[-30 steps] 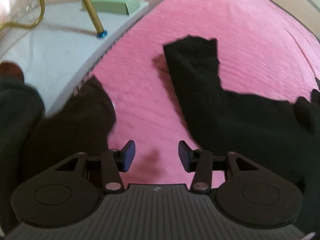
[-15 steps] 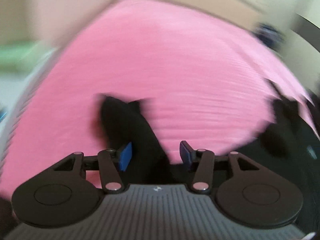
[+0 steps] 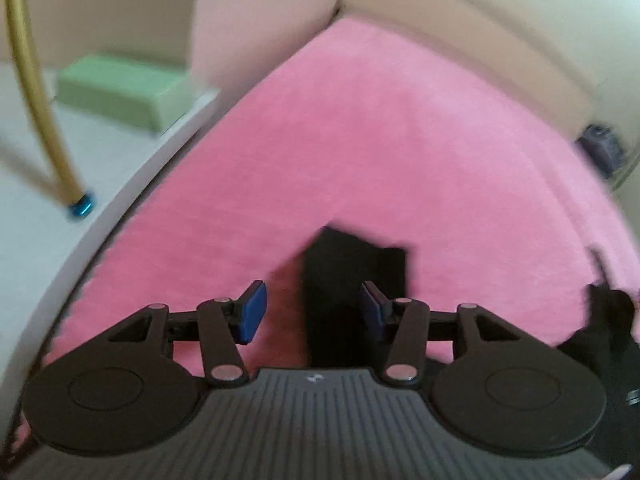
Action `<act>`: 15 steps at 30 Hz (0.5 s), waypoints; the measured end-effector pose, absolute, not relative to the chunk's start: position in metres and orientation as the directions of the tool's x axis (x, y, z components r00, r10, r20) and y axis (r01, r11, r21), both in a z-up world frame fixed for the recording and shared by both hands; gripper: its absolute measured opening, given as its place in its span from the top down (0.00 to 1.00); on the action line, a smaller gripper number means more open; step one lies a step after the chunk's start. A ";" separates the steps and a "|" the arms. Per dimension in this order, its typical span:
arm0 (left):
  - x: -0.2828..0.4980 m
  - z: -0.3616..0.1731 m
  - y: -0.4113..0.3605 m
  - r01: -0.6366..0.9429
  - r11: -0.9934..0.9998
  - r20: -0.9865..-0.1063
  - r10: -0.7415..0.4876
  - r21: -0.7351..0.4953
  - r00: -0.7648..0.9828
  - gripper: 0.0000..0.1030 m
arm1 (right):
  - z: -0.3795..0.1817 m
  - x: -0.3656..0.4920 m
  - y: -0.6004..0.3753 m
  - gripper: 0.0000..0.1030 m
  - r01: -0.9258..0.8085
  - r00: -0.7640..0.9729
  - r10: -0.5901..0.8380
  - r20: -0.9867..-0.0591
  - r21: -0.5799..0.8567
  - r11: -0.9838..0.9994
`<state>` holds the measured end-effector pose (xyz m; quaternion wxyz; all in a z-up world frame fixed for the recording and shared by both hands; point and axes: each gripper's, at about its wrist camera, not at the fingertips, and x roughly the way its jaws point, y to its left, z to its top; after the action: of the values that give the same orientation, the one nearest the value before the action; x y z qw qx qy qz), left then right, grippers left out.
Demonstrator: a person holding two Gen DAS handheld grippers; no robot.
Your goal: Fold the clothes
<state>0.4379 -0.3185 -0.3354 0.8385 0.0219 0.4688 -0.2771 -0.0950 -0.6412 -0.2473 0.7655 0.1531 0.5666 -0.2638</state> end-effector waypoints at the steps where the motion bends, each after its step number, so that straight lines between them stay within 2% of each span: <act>1: 0.439 -0.343 -0.322 0.484 0.847 -0.821 -0.430 -0.221 0.377 0.56 | -0.248 -0.095 -0.641 0.06 0.575 0.217 -0.227 -0.949 -0.063 0.816; 3: 0.435 -0.352 -0.327 0.501 0.827 -0.835 -0.451 -0.257 0.316 0.59 | -0.250 -0.096 -0.641 0.06 0.571 0.214 -0.220 -0.952 -0.061 0.819; 5: 0.419 -0.351 -0.342 0.574 0.767 -0.810 -0.514 -0.287 0.282 0.59 | -0.252 -0.097 -0.642 0.06 0.568 0.212 -0.215 -0.953 -0.059 0.821; 6: 0.411 -0.349 -0.350 0.611 0.739 -0.799 -0.534 -0.284 0.276 0.63 | -0.252 -0.097 -0.642 0.06 0.569 0.212 -0.216 -0.953 -0.059 0.820; 7: 0.403 -0.347 -0.359 0.639 0.726 -0.797 -0.531 -0.254 0.287 0.80 | -0.252 -0.097 -0.643 0.06 0.570 0.212 -0.216 -0.953 -0.059 0.819; 9: 0.396 -0.344 -0.369 0.636 0.746 -0.810 -0.488 -0.195 0.325 0.97 | -0.251 -0.096 -0.646 0.06 0.572 0.210 -0.216 -0.954 -0.059 0.818; 12: 0.394 -0.318 -0.357 0.520 0.845 -0.797 -0.395 -0.121 0.456 0.97 | -0.244 -0.091 -0.649 0.06 0.568 0.222 -0.226 -0.949 -0.062 0.821; 14: 0.380 -0.279 -0.328 0.353 0.936 -0.744 -0.230 0.009 0.627 0.94 | -0.239 -0.087 -0.652 0.06 0.561 0.237 -0.232 -0.944 -0.062 0.826; 15: 0.371 -0.262 -0.315 0.283 0.957 -0.709 -0.158 0.061 0.688 0.85 | -0.238 -0.085 -0.653 0.06 0.557 0.242 -0.231 -0.942 -0.060 0.828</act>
<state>0.3712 -0.3146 -0.2619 0.9149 0.0829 0.3764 -0.1203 -0.0848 -0.6530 -0.2378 0.7744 0.1453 0.5608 -0.2543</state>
